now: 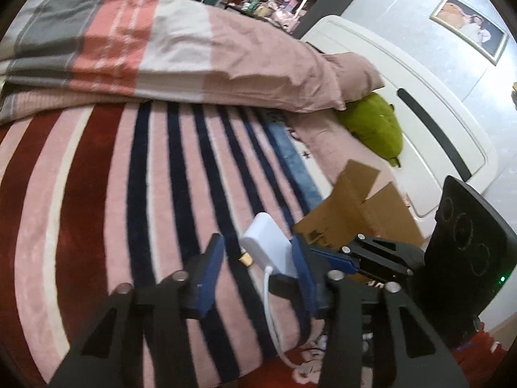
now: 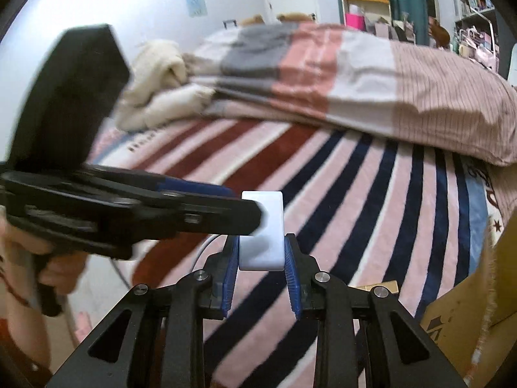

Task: Organize rigid objects
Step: 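Lower the charger with its cable into the cardboard box and release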

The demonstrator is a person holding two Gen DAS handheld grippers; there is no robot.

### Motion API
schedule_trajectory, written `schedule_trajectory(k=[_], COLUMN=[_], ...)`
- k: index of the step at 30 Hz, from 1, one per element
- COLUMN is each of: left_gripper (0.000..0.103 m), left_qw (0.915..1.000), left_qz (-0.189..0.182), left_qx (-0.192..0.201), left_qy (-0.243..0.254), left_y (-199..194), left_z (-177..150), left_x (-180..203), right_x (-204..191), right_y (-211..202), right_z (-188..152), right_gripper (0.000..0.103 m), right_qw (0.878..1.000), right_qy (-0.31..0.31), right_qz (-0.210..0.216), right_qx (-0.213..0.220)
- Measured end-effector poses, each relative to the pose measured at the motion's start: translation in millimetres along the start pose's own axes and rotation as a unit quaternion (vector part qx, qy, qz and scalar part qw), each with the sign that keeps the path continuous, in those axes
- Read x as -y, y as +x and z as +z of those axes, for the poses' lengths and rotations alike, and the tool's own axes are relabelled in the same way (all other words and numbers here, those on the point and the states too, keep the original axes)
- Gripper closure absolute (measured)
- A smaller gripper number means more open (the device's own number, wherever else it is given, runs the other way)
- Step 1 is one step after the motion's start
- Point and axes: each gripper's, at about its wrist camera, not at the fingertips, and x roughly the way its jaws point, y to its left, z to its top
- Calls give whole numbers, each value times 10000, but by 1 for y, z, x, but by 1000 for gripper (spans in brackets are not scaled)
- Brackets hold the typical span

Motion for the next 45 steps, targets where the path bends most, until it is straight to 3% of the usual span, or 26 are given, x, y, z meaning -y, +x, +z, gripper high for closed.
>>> schedule_trajectory(k=[3, 10, 21, 29, 37, 39, 42, 45], left_gripper=[76, 76, 76, 76, 75, 72, 48, 44], left_qw=[9997, 9979, 9859, 9736, 9697, 9699, 9711, 9737], left_qz=[-183, -314, -689, -832, -747, -643, -396, -365], left_qx=[43, -11, -642, -1374, -1668, -1664, -1551, -1396], left_qy=[136, 568, 1380, 1619, 1618, 1656, 1769, 1762], left_y=[-2, 14, 97, 168, 191, 191, 185, 171], left_z=[11, 41, 76, 72, 60, 59, 60, 63], left_x=[21, 80, 182, 210, 212, 212, 213, 208], right_x=[-3, 26, 108, 167, 180, 180, 179, 177], right_y=[-23, -74, -141, -152, -132, -129, -129, -128], right_z=[5, 11, -7, -36, -54, -55, -55, -54], right_gripper=[80, 80, 80, 81, 80, 80, 79, 72], right_qw=[9998, 9975, 9879, 9776, 9742, 9734, 9716, 9707], right_qy=[-32, 212, 896, 1519, 1454, 1408, 1404, 1370], right_qz=[-6, -199, -906, -1373, -1701, -1768, -1857, -1914], right_qx=[211, 643, 883, 488, -288, -372, -430, -483])
